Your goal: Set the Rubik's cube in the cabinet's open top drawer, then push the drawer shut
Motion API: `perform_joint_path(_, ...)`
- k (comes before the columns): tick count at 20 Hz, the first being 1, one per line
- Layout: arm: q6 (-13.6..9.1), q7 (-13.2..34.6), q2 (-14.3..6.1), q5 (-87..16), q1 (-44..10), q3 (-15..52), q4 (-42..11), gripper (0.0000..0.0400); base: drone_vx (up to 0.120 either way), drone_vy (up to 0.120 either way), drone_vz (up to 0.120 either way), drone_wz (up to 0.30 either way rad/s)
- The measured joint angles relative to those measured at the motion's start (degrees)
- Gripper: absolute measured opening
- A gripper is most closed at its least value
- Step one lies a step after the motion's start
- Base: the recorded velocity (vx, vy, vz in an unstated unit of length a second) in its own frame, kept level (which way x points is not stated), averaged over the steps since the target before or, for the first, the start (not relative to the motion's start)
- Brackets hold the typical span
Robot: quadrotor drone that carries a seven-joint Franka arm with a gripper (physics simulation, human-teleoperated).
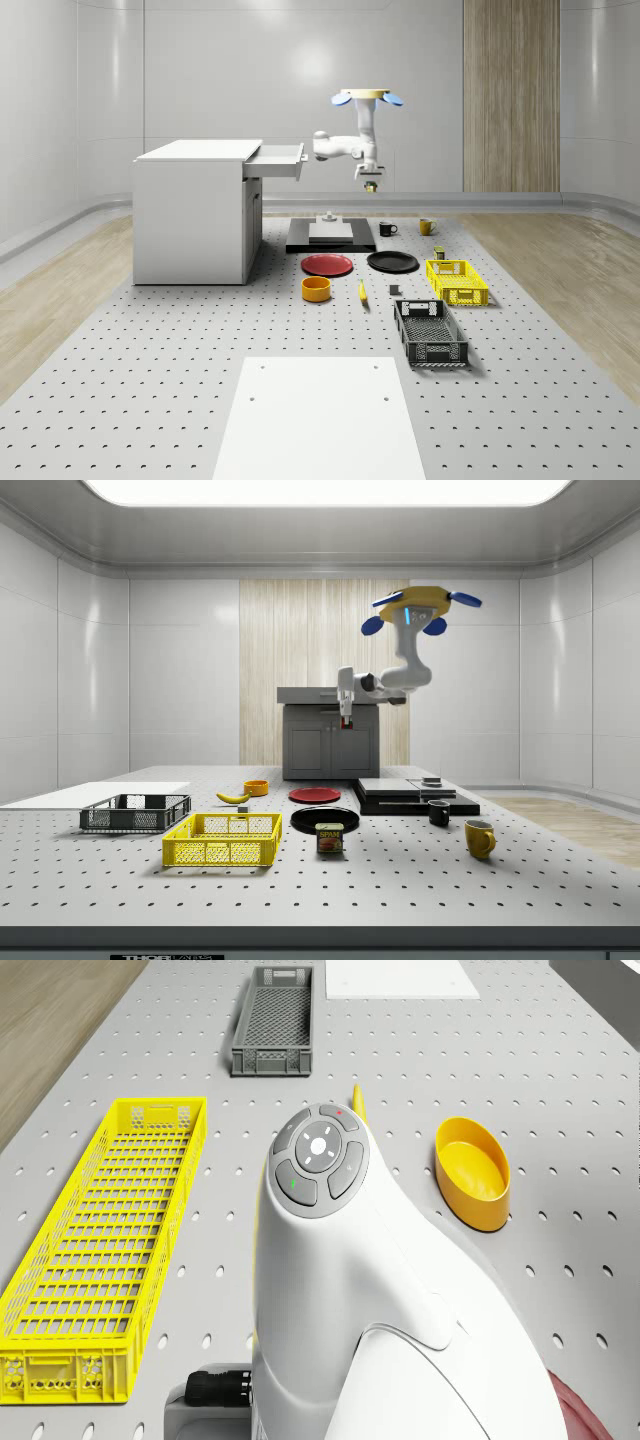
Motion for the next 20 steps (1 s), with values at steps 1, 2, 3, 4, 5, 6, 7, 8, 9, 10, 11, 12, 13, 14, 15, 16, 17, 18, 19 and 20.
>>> perform_joint_path(1,0.1,0.0,-0.1,0.0,0.0,0.0,0.0,0.0325,0.0,-0.12,0.0,0.0)
perform_joint_path(2,0.2,0.0,-0.2,0.1,0.0,0.0,0.0,0.0325,0.0,-0.12,0.0,0.0)
perform_joint_path(3,0.3,0.0,-0.3,0.1,0.0,0.0,0.0,0.0325,0.0,-0.12,0.0,0.0)
perform_joint_path(4,0.4,0.0,-0.4,0.2,0.0,0.1,0.0,0.0325,0.0,-0.12,0.0,0.0)
perform_joint_path(5,0.5,0.0,-0.6,0.2,-0.1,0.1,0.0,0.0325,0.0,-0.12,0.0,0.0)
perform_joint_path(6,0.6,0.1,-0.7,0.3,-0.1,0.1,0.0,0.0325,0.0,-0.08,0.0,0.0)
perform_joint_path(7,0.7,0.1,-0.8,0.3,-0.1,0.1,0.0,0.0325,0.0,0.0,0.0,0.0)
perform_joint_path(8,0.8,0.1,-0.9,0.3,-0.1,0.1,0.0,0.0325,0.0,0.0,0.0,0.0)
perform_joint_path(9,0.9,0.1,-1.0,0.4,-0.1,0.1,0.0,0.0325,0.0,0.0,0.0,0.0)
perform_joint_path(10,1.0,0.1,-1.1,0.4,-0.1,0.1,0.0,0.0325,0.0,0.0,0.0,0.0)
perform_joint_path(11,1.1,0.1,-1.2,0.4,-0.1,0.2,0.0,0.0325,0.0,0.0,0.0,0.0)
perform_joint_path(12,1.2,0.1,-1.2,0.5,-0.1,0.2,0.0,0.0325,0.0,0.0,0.12,0.0)
perform_joint_path(13,1.2,0.1,-1.3,0.5,-0.1,0.2,0.0,0.0325,0.0,0.0,0.12,0.0)
perform_joint_path(14,1.3,0.1,-1.4,0.6,-0.2,0.2,0.0,0.0325,0.0,0.0,0.12,0.0)
perform_joint_path(15,1.4,0.1,-1.5,0.6,-0.2,0.2,0.0,0.0325,0.0,0.0,0.12,0.0)
perform_joint_path(16,1.5,0.1,-1.6,0.6,-0.2,0.2,0.0,0.0325,0.0,0.0,0.12,0.0)
perform_joint_path(17,1.6,0.1,-1.7,0.7,-0.2,0.2,0.0,0.0325,0.0,-0.04,0.12,0.0)
perform_joint_path(18,1.7,0.1,-1.8,0.7,-0.2,0.2,0.0,0.0325,0.0,-0.12,0.12,0.0)
perform_joint_path(19,1.7,0.2,-1.9,0.7,-0.2,0.3,0.0,0.0325,0.0,0.0,0.12,0.0)
perform_joint_path(20,1.8,0.2,-1.9,0.8,-0.2,0.3,0.0,0.0325,0.0,-0.12,0.12,0.0)
